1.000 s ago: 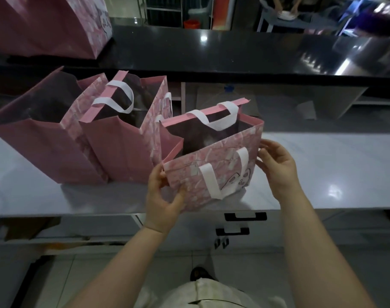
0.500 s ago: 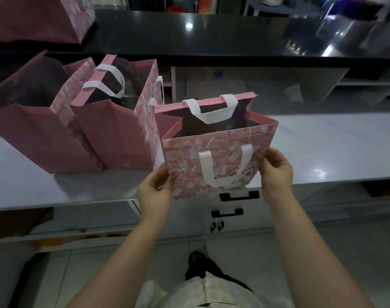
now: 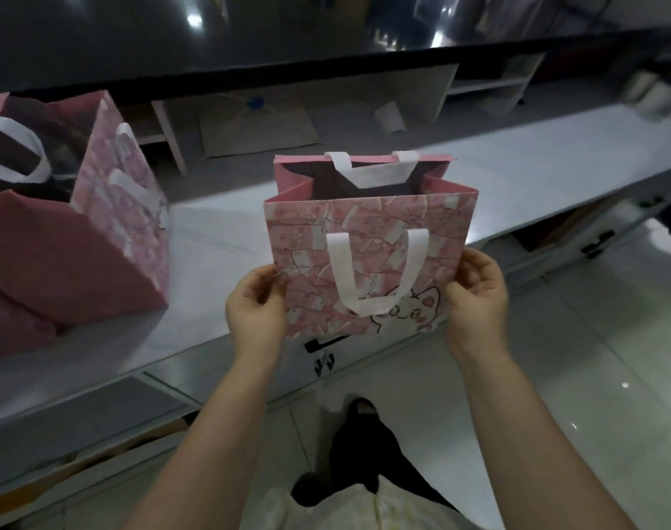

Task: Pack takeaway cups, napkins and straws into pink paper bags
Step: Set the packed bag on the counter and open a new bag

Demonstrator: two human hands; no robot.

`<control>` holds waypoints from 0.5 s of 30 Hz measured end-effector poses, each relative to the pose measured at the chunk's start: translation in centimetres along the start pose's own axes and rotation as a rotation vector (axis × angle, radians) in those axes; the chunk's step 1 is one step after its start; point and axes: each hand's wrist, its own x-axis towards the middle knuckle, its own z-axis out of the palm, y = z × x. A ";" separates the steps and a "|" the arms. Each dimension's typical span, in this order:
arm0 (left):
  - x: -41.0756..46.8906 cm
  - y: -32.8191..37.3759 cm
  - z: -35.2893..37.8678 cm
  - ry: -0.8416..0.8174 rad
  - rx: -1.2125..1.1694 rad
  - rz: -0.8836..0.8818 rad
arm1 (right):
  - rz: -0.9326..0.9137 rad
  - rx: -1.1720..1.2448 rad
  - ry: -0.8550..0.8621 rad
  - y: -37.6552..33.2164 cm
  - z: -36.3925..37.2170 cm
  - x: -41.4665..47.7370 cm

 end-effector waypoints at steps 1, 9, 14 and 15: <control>-0.1 0.0 0.9 -0.012 -0.008 -0.019 | 0.000 0.015 0.037 -0.2 -0.7 0.3; -0.3 0.9 10.7 -0.223 -0.044 -0.068 | -0.060 0.061 0.172 -3.4 -8.0 5.6; -1.8 1.6 21.3 -0.343 -0.090 -0.054 | -0.084 0.081 0.229 -7.1 -15.8 10.7; -2.3 1.7 23.6 -0.372 -0.085 -0.035 | -0.094 0.081 0.243 -7.9 -17.7 11.7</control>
